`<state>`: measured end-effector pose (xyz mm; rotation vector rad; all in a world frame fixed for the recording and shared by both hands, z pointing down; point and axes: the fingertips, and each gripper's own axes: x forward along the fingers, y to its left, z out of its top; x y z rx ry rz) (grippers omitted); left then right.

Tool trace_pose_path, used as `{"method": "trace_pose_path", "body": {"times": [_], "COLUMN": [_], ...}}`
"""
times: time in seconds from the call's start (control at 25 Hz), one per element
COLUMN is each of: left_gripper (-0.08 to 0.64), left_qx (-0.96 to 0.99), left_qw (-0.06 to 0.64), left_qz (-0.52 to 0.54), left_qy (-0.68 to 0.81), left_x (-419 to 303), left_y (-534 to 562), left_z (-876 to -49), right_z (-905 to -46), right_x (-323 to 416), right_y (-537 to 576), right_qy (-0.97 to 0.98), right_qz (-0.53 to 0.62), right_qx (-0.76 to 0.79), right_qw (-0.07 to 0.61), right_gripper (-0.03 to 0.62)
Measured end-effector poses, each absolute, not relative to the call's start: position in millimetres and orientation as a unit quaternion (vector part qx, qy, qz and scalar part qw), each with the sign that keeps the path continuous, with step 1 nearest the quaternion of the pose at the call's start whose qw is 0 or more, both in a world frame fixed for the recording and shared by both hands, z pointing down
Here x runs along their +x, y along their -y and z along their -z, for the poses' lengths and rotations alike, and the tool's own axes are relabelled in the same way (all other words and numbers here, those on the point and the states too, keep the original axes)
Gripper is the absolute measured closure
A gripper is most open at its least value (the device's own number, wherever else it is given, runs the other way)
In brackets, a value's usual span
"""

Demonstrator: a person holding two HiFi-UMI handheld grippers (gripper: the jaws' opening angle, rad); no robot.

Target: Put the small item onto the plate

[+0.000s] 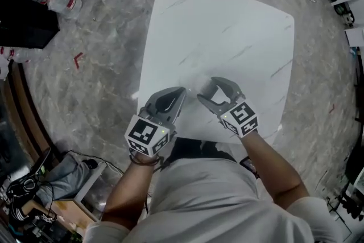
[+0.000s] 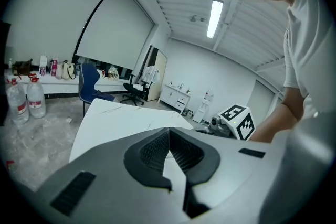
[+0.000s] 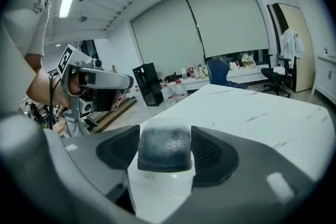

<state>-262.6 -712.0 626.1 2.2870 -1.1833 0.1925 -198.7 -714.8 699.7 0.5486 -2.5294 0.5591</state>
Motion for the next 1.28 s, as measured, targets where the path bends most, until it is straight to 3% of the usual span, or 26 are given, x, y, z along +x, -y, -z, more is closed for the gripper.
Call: {"method": "trace_pose_path", "body": {"times": [0.56, 1.08, 1.28], "left_gripper": [0.555, 0.555, 0.555], "left_qx": [0.831, 0.821, 0.823], "left_qw": [0.335, 0.346, 0.332], "left_qz": [-0.074, -0.072, -0.074], "left_qy": [0.438, 0.449, 0.455], "left_x": [-276.0, -283.6, -283.9], "left_y": [710.4, 700.6, 693.1], "left_z": [-706.4, -715.4, -703.7], "right_z": [-825.4, -843.7, -824.0], "right_x": [-215.5, -213.9, -214.9], "right_y": [723.2, 720.8, 721.7], "right_qy": [0.902, 0.898, 0.908], "right_qz": [-0.163, -0.115, -0.096], "right_qx": [0.185, 0.175, 0.177], "right_qw": [0.353, 0.386, 0.368], "right_gripper": [0.298, 0.295, 0.295]}}
